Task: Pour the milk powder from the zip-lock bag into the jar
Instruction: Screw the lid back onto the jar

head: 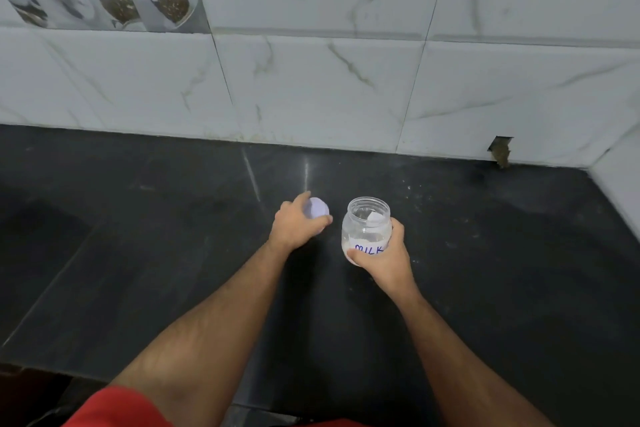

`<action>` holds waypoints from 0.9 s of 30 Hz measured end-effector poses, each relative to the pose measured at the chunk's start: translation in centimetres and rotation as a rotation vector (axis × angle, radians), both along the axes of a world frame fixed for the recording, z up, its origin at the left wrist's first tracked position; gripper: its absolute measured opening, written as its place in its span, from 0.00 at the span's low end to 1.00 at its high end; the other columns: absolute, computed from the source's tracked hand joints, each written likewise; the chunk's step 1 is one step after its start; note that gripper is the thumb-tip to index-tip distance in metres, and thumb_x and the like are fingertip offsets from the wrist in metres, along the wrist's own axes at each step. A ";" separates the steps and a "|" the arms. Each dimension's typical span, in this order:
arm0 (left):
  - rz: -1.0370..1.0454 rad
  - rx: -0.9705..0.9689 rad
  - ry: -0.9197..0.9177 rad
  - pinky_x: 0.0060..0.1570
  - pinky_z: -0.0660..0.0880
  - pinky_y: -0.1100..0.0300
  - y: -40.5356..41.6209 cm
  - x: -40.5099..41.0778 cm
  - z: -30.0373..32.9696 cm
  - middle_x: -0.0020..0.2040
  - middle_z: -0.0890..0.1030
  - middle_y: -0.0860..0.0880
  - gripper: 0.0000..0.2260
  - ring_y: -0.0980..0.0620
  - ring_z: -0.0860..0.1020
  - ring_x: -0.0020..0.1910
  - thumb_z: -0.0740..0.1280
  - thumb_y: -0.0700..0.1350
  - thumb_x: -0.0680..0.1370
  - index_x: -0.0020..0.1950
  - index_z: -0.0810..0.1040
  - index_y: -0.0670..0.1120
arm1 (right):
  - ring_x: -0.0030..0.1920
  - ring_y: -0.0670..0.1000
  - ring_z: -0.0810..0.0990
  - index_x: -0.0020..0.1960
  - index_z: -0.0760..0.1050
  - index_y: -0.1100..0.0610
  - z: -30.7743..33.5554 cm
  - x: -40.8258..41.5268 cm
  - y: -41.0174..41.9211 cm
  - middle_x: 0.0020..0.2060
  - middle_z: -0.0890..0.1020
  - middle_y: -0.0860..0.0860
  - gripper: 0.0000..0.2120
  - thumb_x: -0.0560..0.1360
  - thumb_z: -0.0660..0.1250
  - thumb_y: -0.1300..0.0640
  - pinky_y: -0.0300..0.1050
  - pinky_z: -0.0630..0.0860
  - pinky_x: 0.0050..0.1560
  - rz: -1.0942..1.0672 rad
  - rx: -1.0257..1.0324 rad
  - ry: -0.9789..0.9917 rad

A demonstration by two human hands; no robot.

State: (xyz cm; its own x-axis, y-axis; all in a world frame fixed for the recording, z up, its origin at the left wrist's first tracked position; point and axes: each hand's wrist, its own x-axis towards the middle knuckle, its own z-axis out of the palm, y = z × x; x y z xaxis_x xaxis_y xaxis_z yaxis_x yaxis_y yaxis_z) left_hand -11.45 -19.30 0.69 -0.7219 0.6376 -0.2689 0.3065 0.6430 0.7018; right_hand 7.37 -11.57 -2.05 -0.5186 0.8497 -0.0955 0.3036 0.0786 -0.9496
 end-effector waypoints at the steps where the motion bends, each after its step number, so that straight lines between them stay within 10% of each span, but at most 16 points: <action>1: 0.033 0.082 -0.091 0.65 0.74 0.47 0.9 0.2 0.9 0.68 0.73 0.45 0.39 0.43 0.75 0.64 0.72 0.63 0.65 0.73 0.69 0.52 | 0.58 0.44 0.79 0.67 0.62 0.45 0.5 0.3 0.4 0.58 0.78 0.42 0.43 0.59 0.82 0.53 0.43 0.78 0.57 0.014 -0.018 0.016; 4: 0.127 0.312 -0.343 0.51 0.80 0.53 3.3 0.6 3.2 0.58 0.80 0.45 0.26 0.46 0.81 0.52 0.71 0.61 0.69 0.61 0.75 0.47 | 0.57 0.45 0.80 0.68 0.64 0.47 1.7 1.2 1.3 0.57 0.78 0.42 0.41 0.62 0.82 0.56 0.45 0.79 0.57 0.055 -0.077 0.057; 7: 0.207 0.458 -0.545 0.35 0.73 0.57 5.2 1.3 4.9 0.56 0.80 0.44 0.35 0.48 0.78 0.48 0.74 0.62 0.65 0.64 0.73 0.44 | 0.57 0.47 0.81 0.68 0.65 0.50 2.7 2.2 2.0 0.57 0.79 0.46 0.39 0.61 0.80 0.54 0.48 0.81 0.58 0.105 -0.117 0.084; 12: 0.113 0.542 -0.710 0.54 0.75 0.46 6.5 3.6 6.5 0.61 0.80 0.40 0.38 0.47 0.80 0.50 0.78 0.59 0.64 0.68 0.70 0.44 | 0.56 0.48 0.81 0.68 0.66 0.52 4.0 2.8 2.5 0.57 0.79 0.48 0.35 0.67 0.79 0.58 0.43 0.81 0.53 0.117 -0.130 0.105; 20: -0.145 0.433 -0.494 0.64 0.74 0.51 6.5 5.8 7.9 0.55 0.78 0.53 0.31 0.49 0.80 0.59 0.74 0.54 0.73 0.73 0.67 0.51 | 0.56 0.48 0.81 0.67 0.68 0.49 5.5 3.7 4.5 0.57 0.80 0.46 0.34 0.66 0.81 0.54 0.43 0.81 0.52 0.119 -0.089 0.093; 24: -0.258 0.386 -0.379 0.49 0.77 0.59 6.7 6.5 8.7 0.50 0.84 0.51 0.14 0.54 0.83 0.48 0.68 0.57 0.77 0.55 0.81 0.48 | 0.57 0.47 0.81 0.67 0.67 0.46 6.2 3.7 4.3 0.55 0.80 0.43 0.37 0.64 0.82 0.53 0.42 0.81 0.52 0.174 -0.056 0.045; 27: -0.291 0.353 -0.364 0.48 0.76 0.59 6.8 6.6 9.0 0.42 0.83 0.51 0.21 0.53 0.81 0.42 0.63 0.61 0.79 0.47 0.81 0.44 | 0.54 0.44 0.81 0.66 0.67 0.44 7.1 3.8 3.8 0.54 0.80 0.41 0.37 0.64 0.82 0.51 0.37 0.78 0.47 0.139 0.001 0.013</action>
